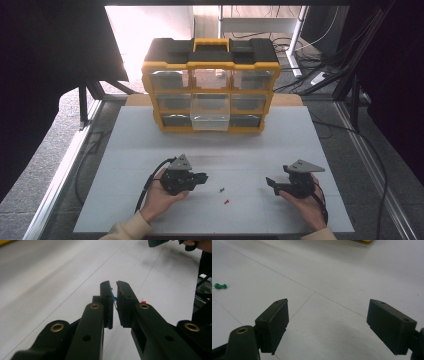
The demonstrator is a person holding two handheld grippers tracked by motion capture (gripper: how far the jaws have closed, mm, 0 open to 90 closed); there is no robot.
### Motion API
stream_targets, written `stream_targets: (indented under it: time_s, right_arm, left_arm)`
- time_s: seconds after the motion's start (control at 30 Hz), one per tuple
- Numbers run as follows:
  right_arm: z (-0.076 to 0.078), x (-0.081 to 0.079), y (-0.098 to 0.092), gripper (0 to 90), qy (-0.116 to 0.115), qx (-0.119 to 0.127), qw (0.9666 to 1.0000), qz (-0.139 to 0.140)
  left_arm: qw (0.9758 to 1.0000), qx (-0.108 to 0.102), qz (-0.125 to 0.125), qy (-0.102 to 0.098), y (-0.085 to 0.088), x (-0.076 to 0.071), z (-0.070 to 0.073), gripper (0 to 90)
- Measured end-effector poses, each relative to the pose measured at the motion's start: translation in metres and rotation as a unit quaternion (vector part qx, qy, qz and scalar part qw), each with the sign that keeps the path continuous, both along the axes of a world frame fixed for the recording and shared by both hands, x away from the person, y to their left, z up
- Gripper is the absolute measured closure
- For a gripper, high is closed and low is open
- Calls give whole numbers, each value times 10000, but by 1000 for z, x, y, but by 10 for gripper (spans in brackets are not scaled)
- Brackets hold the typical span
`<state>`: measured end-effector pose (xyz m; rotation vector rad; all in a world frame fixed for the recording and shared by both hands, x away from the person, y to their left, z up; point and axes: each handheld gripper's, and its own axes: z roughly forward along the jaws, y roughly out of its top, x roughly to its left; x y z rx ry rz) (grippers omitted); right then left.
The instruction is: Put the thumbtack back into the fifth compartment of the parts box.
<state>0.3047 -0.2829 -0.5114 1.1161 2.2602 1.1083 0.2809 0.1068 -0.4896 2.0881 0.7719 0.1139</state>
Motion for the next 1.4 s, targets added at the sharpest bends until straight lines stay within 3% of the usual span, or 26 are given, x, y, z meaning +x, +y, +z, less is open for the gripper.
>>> stream_targets:
  time_s: [0.77,0.9,1.13,1.4]
  right_arm:
    - [0,0,0,184,-3,24,10000,-5]
    - [0,1,0,184,-14,45,10000,-54]
    - [0,1,-2,184,-14,65,9999,-78]
    - [-1,2,-2,184,-5,55,10000,-67]
  left_arm:
    - [9983,-479,200,-273,10,5,25,833]
    - [9973,-641,214,-301,10,9,34,833]
    - [9959,-726,236,-478,10,16,54,832]
    - [9945,-899,336,-417,13,31,62,832]
